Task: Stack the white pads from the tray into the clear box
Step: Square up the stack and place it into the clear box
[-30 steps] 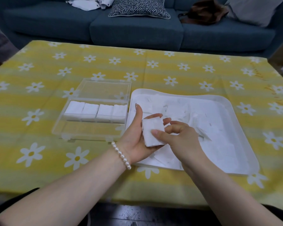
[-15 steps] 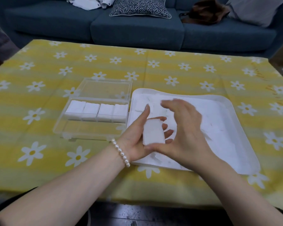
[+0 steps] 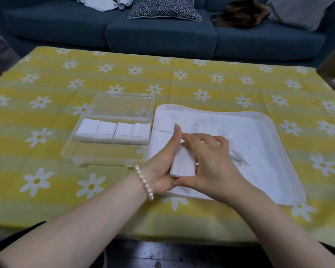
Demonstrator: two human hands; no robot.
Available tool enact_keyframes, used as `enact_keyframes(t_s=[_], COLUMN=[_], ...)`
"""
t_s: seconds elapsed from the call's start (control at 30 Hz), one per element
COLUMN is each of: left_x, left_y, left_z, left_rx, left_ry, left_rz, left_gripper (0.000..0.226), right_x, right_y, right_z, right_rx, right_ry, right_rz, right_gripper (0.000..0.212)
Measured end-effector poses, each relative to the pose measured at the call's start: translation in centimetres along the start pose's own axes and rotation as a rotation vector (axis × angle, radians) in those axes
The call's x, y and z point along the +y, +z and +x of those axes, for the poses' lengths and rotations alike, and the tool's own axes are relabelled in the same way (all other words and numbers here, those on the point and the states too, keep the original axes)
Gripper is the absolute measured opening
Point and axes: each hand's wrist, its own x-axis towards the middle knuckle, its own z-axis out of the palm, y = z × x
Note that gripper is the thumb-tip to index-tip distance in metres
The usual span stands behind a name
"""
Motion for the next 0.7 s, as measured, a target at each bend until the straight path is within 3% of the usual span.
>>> enact_keyframes(t_s=[0.13, 0.23, 0.33, 0.4, 0.5, 0.63, 0.7], left_x=[0.0, 0.3, 0.5, 0.5, 0.3, 0.7, 1.2], left_y=[-0.4, -0.9, -1.1, -0.9, -0.8, -0.9, -1.4], left_z=[0.2, 0.3, 0.1, -0.1, -0.2, -0.9, -1.2], left_rx=[0.029, 0.056, 0.049, 0.015, -0.018, -0.002, 0.002], left_ry=[-0.009, -0.055, -0.071, -0.082, -0.099, -0.094, -0.064], left_rz=[0.038, 0.039, -0.004, -0.011, 0.025, 0.054, 0.023], left_gripper=[0.059, 0.061, 0.057, 0.067, 0.08, 0.028, 0.032], right_x=[-0.3, -0.4, 1.1, 1.7, 1.7, 1.2, 1.0], right_y=[0.1, -1.3, -2.1, -1.7, -0.7, -0.9, -1.1], right_z=[0.1, 0.2, 0.5, 0.8, 1.0, 1.1, 1.2], right_rx=[-0.009, -0.107, -0.078, -0.116, -0.164, -0.18, -0.167], right_ry=[0.018, 0.212, 0.384, 0.435, 0.491, 0.518, 0.517], right_rz=[0.02, 0.405, 0.711, 0.742, 0.764, 0.923, 1.005], right_gripper=[0.088, 0.085, 0.057, 0.042, 0.038, 0.03, 0.032])
